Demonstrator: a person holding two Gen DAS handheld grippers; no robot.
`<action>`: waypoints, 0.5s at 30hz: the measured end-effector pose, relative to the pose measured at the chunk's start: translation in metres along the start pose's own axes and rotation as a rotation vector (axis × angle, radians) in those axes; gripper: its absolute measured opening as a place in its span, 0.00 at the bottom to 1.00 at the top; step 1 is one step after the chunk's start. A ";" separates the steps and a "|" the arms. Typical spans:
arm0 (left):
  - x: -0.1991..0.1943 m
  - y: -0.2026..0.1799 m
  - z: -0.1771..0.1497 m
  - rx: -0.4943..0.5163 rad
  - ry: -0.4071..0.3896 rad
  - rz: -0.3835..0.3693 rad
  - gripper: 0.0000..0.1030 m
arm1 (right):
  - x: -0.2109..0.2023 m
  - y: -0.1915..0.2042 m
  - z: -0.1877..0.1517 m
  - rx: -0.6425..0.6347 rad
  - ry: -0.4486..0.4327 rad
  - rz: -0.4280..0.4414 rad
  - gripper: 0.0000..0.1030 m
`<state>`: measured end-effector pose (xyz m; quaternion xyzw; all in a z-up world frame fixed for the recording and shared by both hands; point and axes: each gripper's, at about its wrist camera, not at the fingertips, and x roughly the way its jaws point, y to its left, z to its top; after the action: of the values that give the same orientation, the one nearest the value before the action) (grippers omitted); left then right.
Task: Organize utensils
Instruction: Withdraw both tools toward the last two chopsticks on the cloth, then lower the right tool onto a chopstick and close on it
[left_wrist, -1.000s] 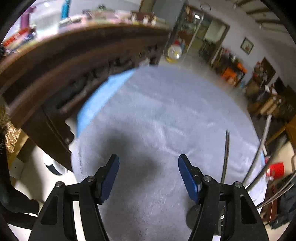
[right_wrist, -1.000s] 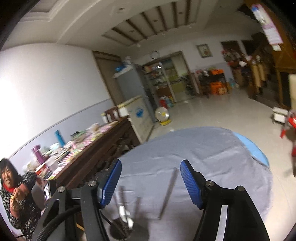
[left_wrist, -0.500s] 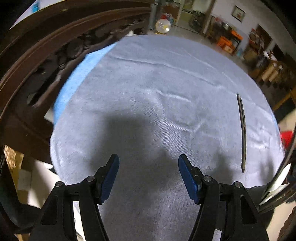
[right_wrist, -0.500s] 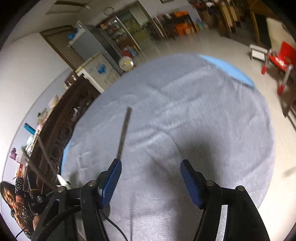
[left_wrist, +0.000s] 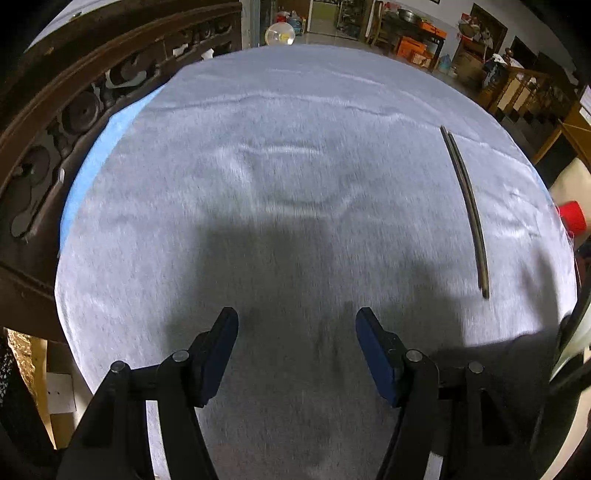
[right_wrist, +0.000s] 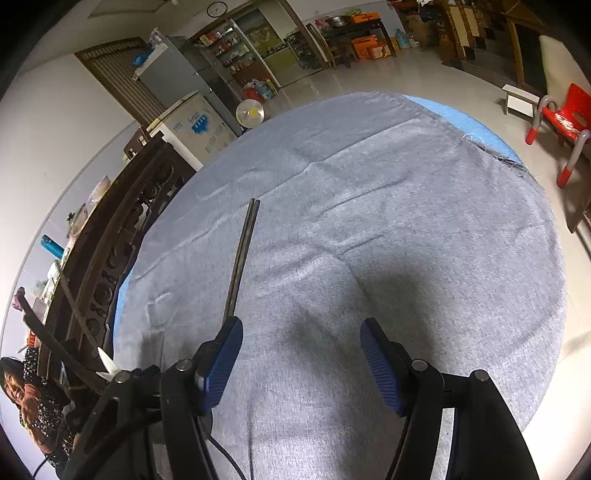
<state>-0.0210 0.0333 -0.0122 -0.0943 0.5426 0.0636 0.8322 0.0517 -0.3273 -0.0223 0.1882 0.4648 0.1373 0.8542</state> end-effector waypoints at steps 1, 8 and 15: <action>0.001 0.001 -0.003 0.000 0.002 0.002 0.65 | 0.002 0.001 0.001 -0.001 0.002 -0.002 0.68; -0.006 0.013 -0.006 -0.030 -0.010 -0.023 0.65 | 0.015 0.012 0.009 -0.030 0.020 -0.011 0.68; -0.012 0.043 0.031 -0.075 -0.054 0.003 0.65 | 0.054 0.026 0.044 -0.094 0.114 -0.052 0.68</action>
<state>-0.0070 0.0818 0.0070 -0.1227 0.5174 0.0877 0.8423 0.1162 -0.2908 -0.0291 0.1278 0.5105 0.1473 0.8375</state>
